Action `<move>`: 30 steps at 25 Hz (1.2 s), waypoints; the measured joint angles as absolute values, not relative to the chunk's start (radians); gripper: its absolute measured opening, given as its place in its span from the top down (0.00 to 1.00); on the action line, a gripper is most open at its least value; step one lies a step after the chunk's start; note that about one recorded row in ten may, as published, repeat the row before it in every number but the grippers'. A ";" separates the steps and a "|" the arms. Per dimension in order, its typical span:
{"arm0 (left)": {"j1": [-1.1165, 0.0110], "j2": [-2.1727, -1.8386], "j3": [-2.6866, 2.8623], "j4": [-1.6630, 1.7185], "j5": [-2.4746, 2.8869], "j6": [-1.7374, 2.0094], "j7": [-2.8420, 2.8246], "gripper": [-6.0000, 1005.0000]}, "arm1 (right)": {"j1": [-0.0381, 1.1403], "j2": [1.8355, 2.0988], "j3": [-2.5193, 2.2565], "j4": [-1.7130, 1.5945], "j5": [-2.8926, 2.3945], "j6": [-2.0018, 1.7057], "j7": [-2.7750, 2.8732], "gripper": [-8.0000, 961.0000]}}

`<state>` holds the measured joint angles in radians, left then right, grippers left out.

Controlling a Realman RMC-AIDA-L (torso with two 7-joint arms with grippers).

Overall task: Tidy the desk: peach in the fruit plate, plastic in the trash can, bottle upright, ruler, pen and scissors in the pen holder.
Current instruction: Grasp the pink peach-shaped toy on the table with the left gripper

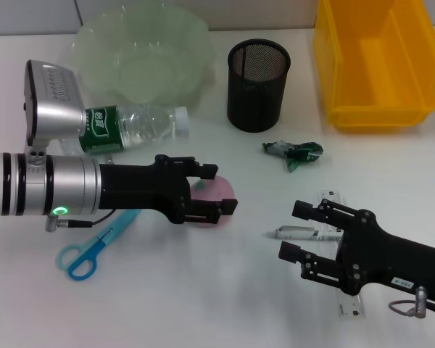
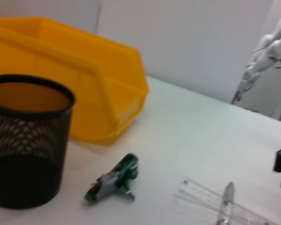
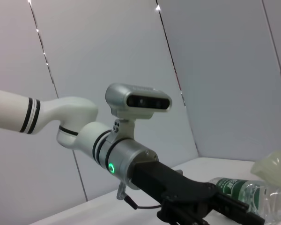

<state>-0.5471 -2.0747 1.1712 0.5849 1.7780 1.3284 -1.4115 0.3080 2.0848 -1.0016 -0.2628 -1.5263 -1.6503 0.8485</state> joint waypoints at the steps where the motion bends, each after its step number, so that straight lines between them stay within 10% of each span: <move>1: -0.547 -2.075 1.171 0.585 1.778 1.328 -1.412 0.22 | 0.308 2.085 -1.002 -0.263 -1.526 -1.650 0.848 0.25; 30: -0.541 -2.079 1.188 0.520 1.762 1.195 -1.402 0.28 | 0.342 2.086 -1.002 -0.242 -1.526 -1.621 0.848 0.26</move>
<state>-0.5409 -2.0786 1.1877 0.5196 1.7619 1.1953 -1.4020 0.3424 2.0862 -1.0017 -0.2424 -1.5263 -1.6207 0.8482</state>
